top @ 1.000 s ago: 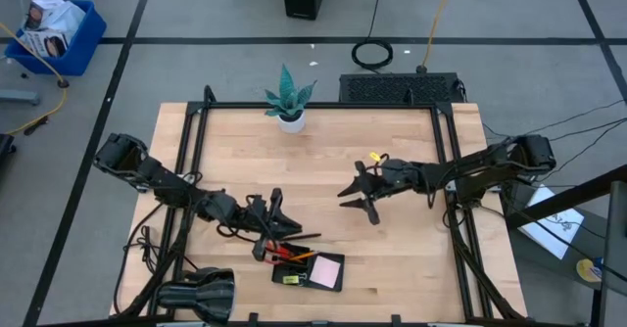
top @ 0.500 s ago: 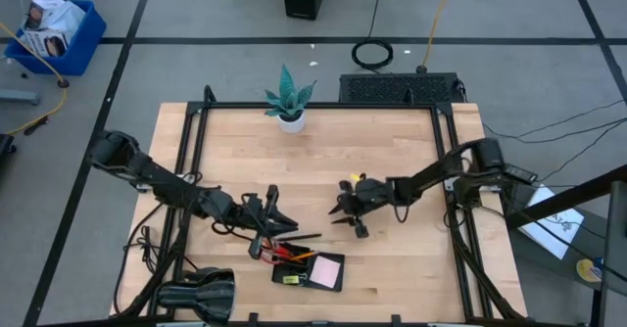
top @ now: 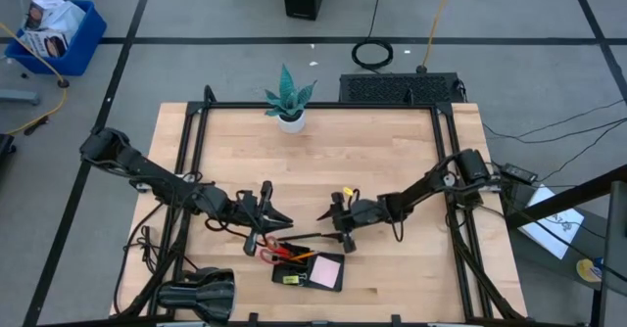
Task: Pick and place office supplies into organizer
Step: Put the black pen into the black desk organizer
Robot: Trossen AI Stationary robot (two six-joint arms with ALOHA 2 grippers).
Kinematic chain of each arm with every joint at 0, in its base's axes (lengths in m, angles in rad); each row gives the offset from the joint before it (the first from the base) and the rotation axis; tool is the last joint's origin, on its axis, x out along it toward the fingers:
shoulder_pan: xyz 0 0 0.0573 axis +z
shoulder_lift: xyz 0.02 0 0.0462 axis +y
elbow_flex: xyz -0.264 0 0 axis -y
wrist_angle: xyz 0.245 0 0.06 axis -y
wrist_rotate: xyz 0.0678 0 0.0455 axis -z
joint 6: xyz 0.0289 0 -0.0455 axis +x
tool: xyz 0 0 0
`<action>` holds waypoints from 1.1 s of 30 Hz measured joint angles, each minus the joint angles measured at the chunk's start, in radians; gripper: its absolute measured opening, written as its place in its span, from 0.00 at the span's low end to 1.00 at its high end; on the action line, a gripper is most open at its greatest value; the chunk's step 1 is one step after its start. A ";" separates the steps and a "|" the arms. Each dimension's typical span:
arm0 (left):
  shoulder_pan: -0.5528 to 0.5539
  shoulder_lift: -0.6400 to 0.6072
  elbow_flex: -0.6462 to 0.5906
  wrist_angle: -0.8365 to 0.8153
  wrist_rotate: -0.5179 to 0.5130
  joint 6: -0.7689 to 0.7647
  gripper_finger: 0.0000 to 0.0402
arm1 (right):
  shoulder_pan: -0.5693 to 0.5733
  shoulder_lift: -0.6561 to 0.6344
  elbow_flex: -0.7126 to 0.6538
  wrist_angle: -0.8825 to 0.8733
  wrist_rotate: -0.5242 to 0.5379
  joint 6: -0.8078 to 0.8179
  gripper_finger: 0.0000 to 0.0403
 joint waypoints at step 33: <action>-0.001 0.000 0.000 -0.021 -0.001 -0.016 0.10 | -0.013 0.186 0.137 -0.015 -0.082 0.086 0.33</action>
